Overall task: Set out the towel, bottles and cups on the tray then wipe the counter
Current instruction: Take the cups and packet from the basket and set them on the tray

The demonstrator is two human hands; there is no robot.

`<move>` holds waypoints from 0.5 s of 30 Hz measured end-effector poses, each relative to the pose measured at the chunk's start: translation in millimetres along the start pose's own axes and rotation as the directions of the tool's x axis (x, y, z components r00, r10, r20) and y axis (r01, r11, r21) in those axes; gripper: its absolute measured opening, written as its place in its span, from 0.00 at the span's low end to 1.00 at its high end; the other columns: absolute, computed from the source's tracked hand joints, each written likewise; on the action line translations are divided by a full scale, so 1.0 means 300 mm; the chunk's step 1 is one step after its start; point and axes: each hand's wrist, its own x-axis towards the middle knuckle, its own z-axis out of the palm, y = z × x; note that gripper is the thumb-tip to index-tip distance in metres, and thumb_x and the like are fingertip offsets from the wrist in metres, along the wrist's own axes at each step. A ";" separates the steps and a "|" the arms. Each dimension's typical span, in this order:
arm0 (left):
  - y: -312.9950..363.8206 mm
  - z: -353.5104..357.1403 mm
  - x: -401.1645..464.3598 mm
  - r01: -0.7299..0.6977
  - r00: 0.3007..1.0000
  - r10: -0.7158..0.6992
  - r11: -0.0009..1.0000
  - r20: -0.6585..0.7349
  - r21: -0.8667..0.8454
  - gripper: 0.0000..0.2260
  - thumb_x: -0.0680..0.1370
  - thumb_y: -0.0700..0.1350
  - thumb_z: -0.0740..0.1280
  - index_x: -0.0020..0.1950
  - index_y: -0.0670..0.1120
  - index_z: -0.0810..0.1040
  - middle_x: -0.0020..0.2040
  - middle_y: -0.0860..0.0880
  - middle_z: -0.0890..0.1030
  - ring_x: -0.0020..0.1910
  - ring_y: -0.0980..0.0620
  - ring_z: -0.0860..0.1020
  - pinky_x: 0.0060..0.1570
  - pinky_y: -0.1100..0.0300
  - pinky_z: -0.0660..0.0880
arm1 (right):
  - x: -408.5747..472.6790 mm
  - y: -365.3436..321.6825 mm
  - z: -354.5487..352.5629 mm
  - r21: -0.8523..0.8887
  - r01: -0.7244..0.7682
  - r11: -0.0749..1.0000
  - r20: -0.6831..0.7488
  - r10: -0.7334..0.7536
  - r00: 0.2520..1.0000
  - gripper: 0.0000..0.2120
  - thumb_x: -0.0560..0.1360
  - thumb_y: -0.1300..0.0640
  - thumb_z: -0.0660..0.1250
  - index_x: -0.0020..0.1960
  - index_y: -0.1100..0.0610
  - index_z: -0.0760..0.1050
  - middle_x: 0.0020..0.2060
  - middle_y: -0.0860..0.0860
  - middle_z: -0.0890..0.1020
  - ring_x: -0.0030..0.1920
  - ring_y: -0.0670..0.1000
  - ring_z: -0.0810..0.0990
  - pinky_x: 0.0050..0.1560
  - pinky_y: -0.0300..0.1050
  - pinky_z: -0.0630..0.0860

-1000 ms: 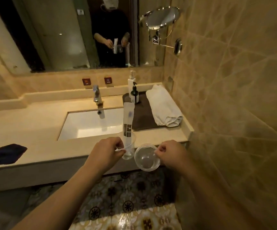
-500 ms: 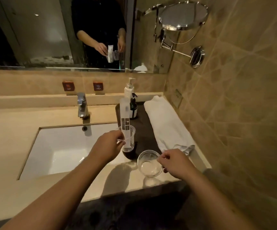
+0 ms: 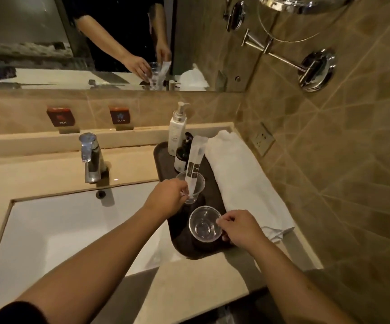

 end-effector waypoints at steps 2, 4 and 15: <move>-0.001 0.018 0.026 0.015 1.000 -0.015 1.000 0.021 -0.003 0.06 0.72 0.51 0.76 0.46 0.54 0.82 0.48 0.52 0.84 0.44 0.51 0.82 0.47 0.53 0.81 | 0.046 -0.002 0.010 -0.008 -0.009 1.000 0.015 0.009 1.000 0.11 0.78 0.52 0.69 0.39 0.54 0.83 0.30 0.51 0.85 0.34 0.51 0.85 0.47 0.53 0.82; -0.002 0.032 0.043 0.025 0.999 -0.025 1.000 0.027 0.000 0.06 0.73 0.51 0.76 0.46 0.53 0.82 0.48 0.51 0.84 0.44 0.51 0.81 0.48 0.52 0.81 | 0.084 0.000 0.020 -0.007 -0.005 1.000 0.026 0.005 1.000 0.12 0.78 0.51 0.69 0.38 0.53 0.83 0.28 0.51 0.84 0.32 0.49 0.84 0.47 0.54 0.83; 0.037 0.107 0.114 0.070 0.997 -0.070 0.998 0.035 -0.004 0.05 0.74 0.50 0.75 0.46 0.51 0.83 0.48 0.50 0.83 0.45 0.50 0.81 0.49 0.52 0.80 | 0.223 0.066 0.030 0.102 -0.029 0.994 0.052 0.024 0.998 0.11 0.77 0.52 0.70 0.38 0.54 0.83 0.28 0.50 0.84 0.29 0.50 0.85 0.35 0.47 0.80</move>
